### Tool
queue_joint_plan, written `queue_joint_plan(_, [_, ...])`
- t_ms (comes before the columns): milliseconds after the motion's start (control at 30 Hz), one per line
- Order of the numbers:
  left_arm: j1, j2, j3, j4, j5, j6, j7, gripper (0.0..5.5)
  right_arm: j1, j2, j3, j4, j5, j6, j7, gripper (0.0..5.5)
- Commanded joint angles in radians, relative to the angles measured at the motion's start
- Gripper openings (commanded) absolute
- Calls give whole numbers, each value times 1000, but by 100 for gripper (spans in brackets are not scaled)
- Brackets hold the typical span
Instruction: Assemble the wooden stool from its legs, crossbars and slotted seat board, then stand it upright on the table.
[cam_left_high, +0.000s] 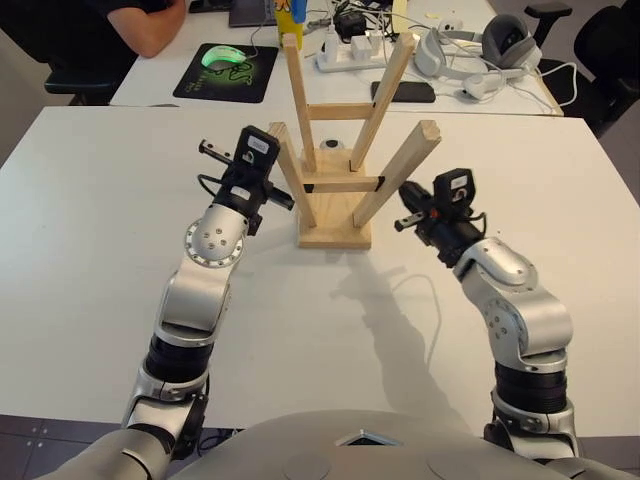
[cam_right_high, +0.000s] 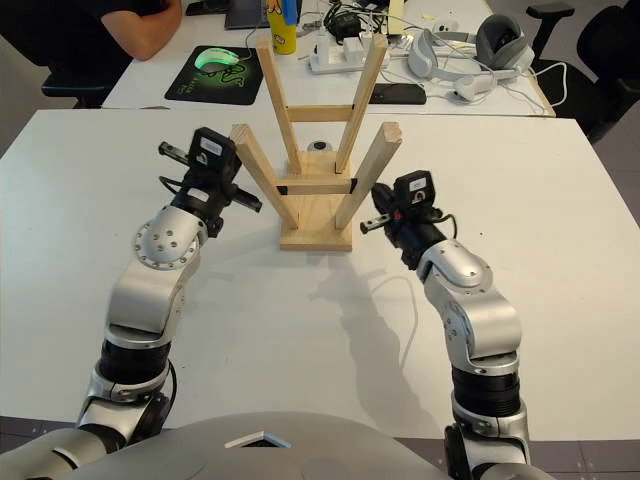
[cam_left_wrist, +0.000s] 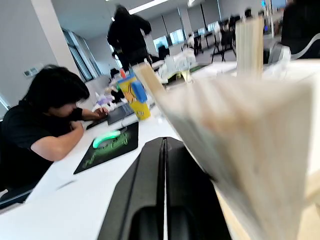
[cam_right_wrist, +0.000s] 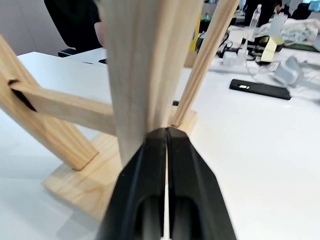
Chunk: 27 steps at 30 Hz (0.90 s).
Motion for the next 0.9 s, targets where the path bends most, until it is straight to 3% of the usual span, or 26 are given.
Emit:
queue_joint_plan(33, [39, 56, 193, 4, 92, -6, 128, 0, -11, 18, -197, 45, -75, -54, -175, 1])
queue_joint_plan(133, [67, 55, 302, -12, 114, -31, 193, 0, -29, 29, -272, 44, -120, -104, -264, 1])
queue_joint_plan(233, [67, 16, 315, -22, 89, -49, 199, 0, -54, 52, -253, 20, -133, -126, -288, 1])
queue_joint_plan(300, [29, -49, 150, -29, -37, -85, 43, 0, -100, 49, -65, -28, -93, -145, -152, 1])
queue_joint_plan(367, [7, -42, -160, -100, -108, -93, -181, 0, -115, 42, 197, -130, -11, -100, 27, 1])
queue_joint_plan(433, [-2, -41, -292, -141, -95, -49, -224, 0, -89, 34, 330, -189, 7, -52, 74, 1])
queue_joint_plan(467, [-9, -34, -295, -137, -75, -44, -216, 0, -75, 23, 341, -183, -12, -45, 68, 1])
queue_joint_plan(667, [31, 45, -180, -44, 45, 3, -124, 0, -9, -22, 176, -66, -83, -20, -20, 1])
queue_joint_plan(800, [66, 48, 47, -32, 128, 46, 55, 0, -4, 70, -102, -33, -123, -48, -239, 1])
queue_joint_plan(900, [71, 49, 189, -79, 162, -1, 150, 0, -39, 86, -207, -64, -133, -102, -302, 1])
